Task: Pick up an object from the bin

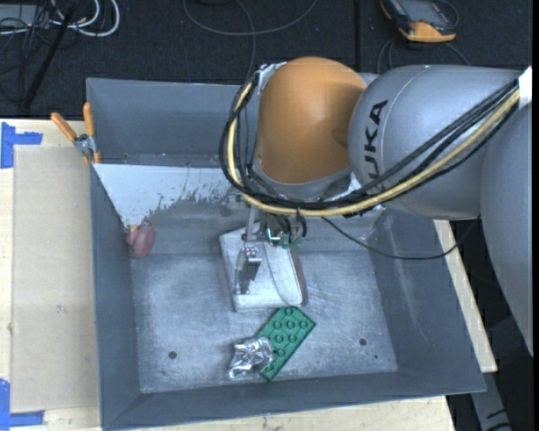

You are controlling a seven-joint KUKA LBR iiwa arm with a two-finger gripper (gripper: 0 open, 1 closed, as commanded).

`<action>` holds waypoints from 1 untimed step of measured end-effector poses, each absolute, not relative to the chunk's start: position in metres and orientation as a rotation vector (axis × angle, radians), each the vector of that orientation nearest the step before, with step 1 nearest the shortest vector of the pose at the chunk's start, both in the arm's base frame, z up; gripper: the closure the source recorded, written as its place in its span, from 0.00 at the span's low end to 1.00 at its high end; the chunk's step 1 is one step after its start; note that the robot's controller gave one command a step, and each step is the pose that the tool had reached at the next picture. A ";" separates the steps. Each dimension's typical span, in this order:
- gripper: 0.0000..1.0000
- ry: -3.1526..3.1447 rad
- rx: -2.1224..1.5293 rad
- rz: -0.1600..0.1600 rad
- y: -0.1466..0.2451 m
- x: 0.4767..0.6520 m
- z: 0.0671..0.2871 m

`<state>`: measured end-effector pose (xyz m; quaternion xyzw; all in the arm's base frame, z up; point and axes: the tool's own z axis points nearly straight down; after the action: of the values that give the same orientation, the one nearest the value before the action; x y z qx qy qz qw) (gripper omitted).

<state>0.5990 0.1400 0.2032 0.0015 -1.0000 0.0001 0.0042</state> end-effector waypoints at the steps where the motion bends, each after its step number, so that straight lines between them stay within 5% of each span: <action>1: 0.00 -3.163 0.263 -0.011 0.097 0.583 0.109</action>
Offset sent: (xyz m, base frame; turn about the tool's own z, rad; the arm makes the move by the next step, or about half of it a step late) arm -0.0285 -0.0542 -0.1217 -0.1722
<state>0.5828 0.0971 0.1091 0.0830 -0.9964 -0.0033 -0.0161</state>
